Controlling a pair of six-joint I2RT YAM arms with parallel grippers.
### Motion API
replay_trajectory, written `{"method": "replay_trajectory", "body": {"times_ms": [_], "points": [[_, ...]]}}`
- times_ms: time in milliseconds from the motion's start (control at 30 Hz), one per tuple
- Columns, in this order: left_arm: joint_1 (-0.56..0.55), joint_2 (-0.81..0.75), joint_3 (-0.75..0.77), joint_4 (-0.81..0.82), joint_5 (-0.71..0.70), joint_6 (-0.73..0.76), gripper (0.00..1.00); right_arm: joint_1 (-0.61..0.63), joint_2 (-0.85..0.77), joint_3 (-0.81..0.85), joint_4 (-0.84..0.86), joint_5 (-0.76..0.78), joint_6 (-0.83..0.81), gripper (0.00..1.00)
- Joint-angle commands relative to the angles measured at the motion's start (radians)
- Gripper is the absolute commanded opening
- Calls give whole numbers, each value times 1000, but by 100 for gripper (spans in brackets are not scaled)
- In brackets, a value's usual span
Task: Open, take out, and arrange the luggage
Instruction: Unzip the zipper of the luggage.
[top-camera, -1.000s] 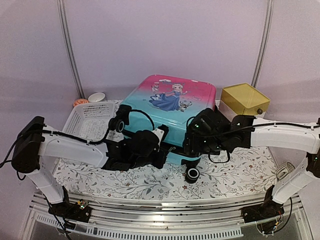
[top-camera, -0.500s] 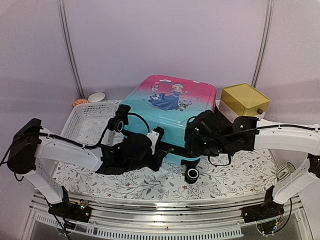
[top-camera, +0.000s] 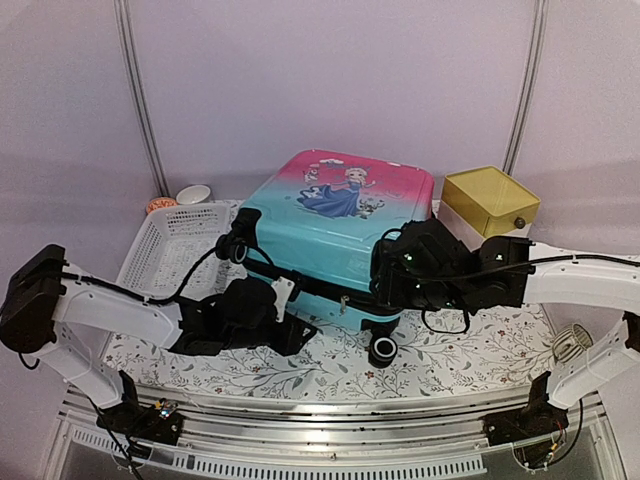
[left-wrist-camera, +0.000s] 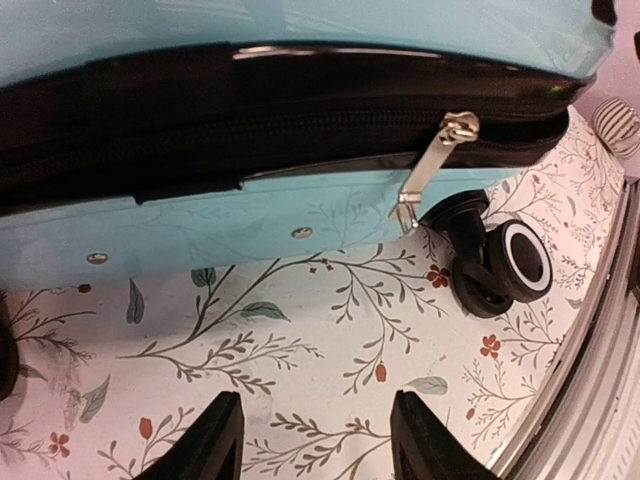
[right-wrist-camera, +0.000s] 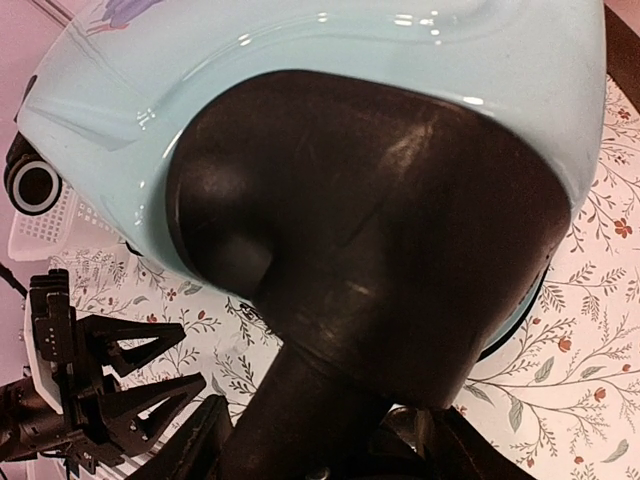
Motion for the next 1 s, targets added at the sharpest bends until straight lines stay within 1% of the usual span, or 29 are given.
{"method": "replay_trajectory", "body": {"times_ms": [0, 167, 300, 467, 533, 700, 767, 867, 967], "points": [[55, -19, -41, 116, 131, -18, 52, 3, -61, 0, 44, 30, -15, 33], [77, 11, -34, 157, 162, -13, 52, 4, -78, -19, 71, 13, -22, 32], [77, 56, -31, 271, 180, 16, 51, 4, -82, -29, 78, 11, -22, 32], [76, 152, 1, 401, 168, 79, 45, 4, -81, -35, 80, 17, -18, 32], [71, 184, -7, 482, 155, 103, 42, 4, -84, -41, 84, 17, -14, 32], [46, 247, -71, 734, 97, 158, 42, 4, -101, -74, 117, 11, -2, 32], [33, 270, -85, 806, 69, 180, 42, 3, -110, -90, 136, 8, 0, 32], [25, 304, -79, 853, 67, 190, 42, 3, -117, -102, 155, 7, 0, 31], [26, 330, -59, 855, 79, 189, 41, 4, -120, -105, 164, 7, -6, 31]]}}
